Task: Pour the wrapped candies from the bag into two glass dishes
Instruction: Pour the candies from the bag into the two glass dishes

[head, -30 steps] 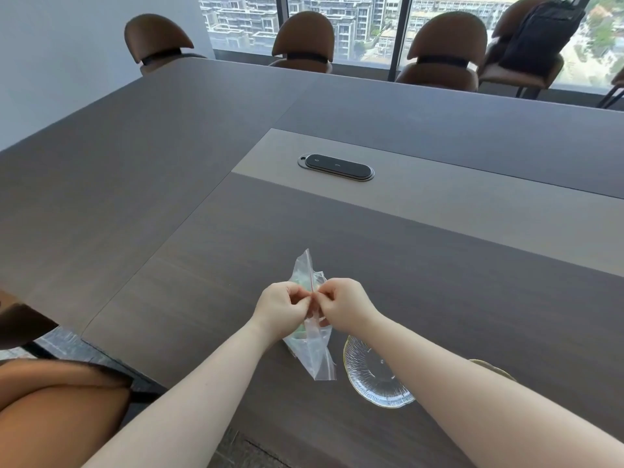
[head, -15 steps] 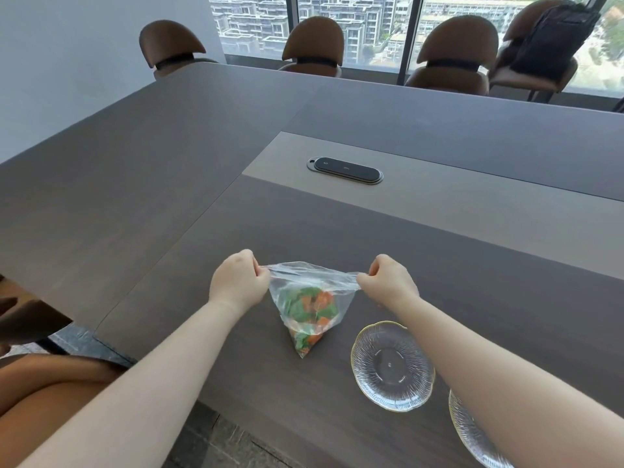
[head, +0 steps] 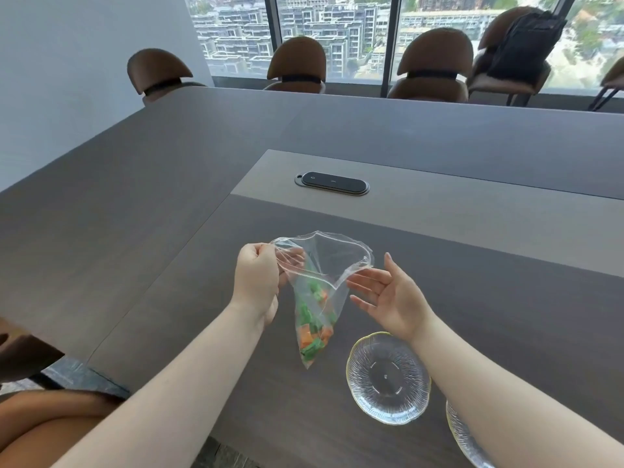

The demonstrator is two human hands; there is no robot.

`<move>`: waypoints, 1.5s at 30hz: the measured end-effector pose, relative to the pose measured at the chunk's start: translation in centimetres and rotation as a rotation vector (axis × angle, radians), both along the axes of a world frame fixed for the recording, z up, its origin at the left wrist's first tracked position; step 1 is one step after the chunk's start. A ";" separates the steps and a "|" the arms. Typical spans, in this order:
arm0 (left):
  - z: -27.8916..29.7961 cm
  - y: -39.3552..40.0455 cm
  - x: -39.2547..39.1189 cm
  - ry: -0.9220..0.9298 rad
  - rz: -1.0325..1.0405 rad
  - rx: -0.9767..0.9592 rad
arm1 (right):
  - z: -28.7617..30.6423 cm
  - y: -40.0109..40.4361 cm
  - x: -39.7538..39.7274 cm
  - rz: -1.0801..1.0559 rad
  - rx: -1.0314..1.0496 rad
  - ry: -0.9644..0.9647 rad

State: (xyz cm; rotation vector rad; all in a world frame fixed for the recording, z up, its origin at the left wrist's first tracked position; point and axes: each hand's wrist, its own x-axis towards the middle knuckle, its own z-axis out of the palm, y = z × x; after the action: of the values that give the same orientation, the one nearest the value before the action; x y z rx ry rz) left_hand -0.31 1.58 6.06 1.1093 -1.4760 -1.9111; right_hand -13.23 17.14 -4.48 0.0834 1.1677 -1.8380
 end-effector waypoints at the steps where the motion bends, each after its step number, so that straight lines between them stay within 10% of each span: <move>1: 0.4 0.1 -0.3 0.019 0.000 0.031 | -0.6 0.3 -0.1 -0.046 0.015 -0.022; 9: 5.6 4.2 -2.9 0.254 -0.124 0.172 | -4.7 1.3 0.0 -0.050 0.227 -0.160; 19: 4.2 5.1 -4.2 0.203 -0.222 0.176 | -3.8 5.0 -0.5 0.051 -0.169 -0.374; 35: -10.0 6.3 -2.2 -0.663 -0.576 -0.651 | -6.0 15.2 -2.7 -0.167 0.231 0.006; 45: -16.0 8.1 -0.4 -0.825 -0.648 -0.635 | -5.2 16.3 -2.1 -0.207 0.325 0.165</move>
State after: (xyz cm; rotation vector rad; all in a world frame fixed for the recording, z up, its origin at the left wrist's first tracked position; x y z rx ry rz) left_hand -0.75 9.65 -9.90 1.2340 -2.9141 -1.0991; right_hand -15.30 33.48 -9.68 0.2498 1.6196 -1.8429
